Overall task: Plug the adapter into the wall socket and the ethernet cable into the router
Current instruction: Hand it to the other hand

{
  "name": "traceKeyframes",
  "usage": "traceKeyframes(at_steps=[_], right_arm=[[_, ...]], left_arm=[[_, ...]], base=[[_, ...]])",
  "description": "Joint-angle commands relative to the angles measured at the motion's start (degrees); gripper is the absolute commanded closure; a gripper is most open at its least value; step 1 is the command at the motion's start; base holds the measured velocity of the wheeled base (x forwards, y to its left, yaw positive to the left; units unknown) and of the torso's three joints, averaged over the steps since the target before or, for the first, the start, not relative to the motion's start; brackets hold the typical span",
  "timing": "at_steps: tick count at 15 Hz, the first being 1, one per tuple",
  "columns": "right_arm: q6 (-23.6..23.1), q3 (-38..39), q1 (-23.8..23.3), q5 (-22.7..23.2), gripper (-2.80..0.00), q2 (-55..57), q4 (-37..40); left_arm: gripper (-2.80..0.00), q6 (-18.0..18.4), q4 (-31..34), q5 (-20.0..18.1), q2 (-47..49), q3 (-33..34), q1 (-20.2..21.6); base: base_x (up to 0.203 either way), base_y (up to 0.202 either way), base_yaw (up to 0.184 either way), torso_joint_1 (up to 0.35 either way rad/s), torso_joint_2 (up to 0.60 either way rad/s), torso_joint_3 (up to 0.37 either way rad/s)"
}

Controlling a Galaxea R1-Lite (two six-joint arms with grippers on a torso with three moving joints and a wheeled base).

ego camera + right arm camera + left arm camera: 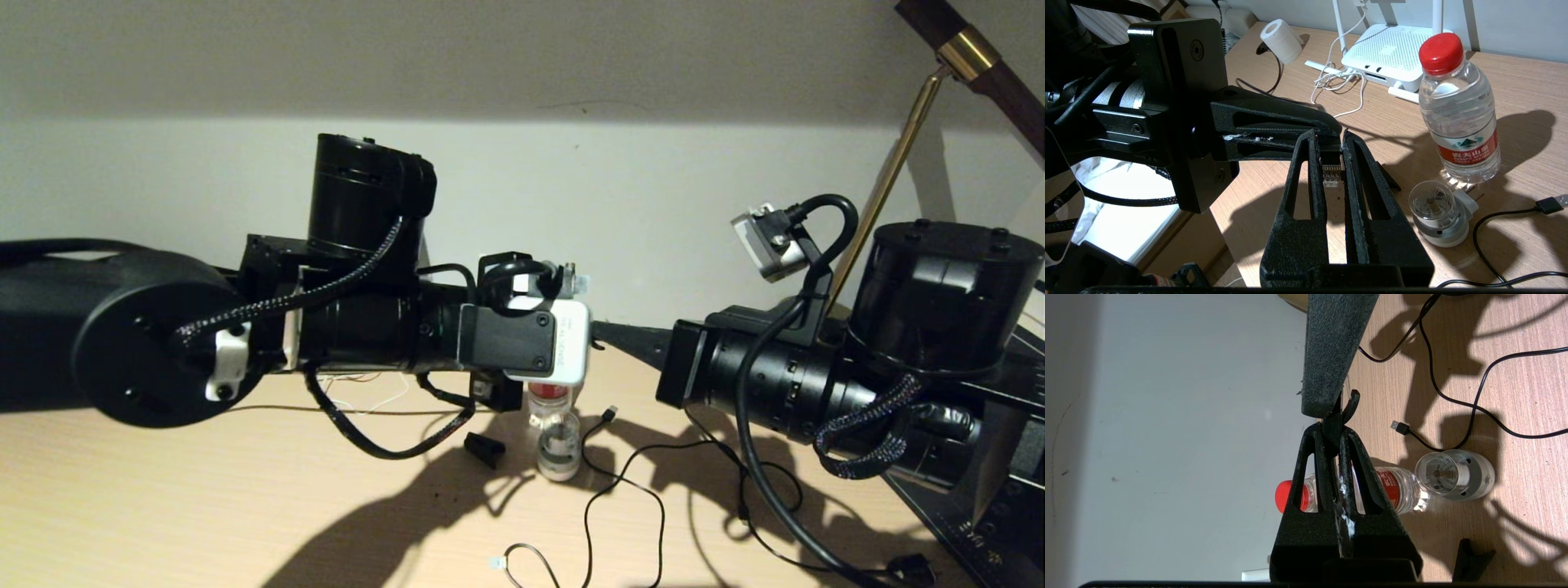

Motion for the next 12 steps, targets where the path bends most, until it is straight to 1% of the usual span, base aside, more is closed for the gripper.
traceKeyframes(at_steps=[1, 6, 11, 12], right_arm=[[0.18, 0.07, 0.04, 0.08, 0.00, 0.20, -0.26], [0.24, 0.25, 0.04, 0.08, 0.00, 0.47, -0.26], [0.18, 0.34, 0.05, 0.08, 0.00, 0.78, -0.26], [0.18, 0.42, 0.04, 0.08, 0.00, 0.87, -0.26]], left_arm=[[0.00, 0.46, -0.07, -0.13, -0.06, 0.14, -0.01], [0.00, 0.07, -2.99, -0.13, -0.05, 1.54, -0.10], [0.00, -1.37, -3.43, -0.13, -0.23, 1.93, -0.01], [-2.80, -1.92, -4.08, -0.13, -0.23, 2.38, -0.09]], base=[[0.000, 0.000, 0.000, 0.000, 0.00, 0.000], [0.000, 0.000, 0.000, 0.000, 0.00, 0.000], [0.000, 0.000, 0.000, 0.000, 0.00, 0.000], [0.000, 0.000, 0.000, 0.000, 0.00, 0.000]])
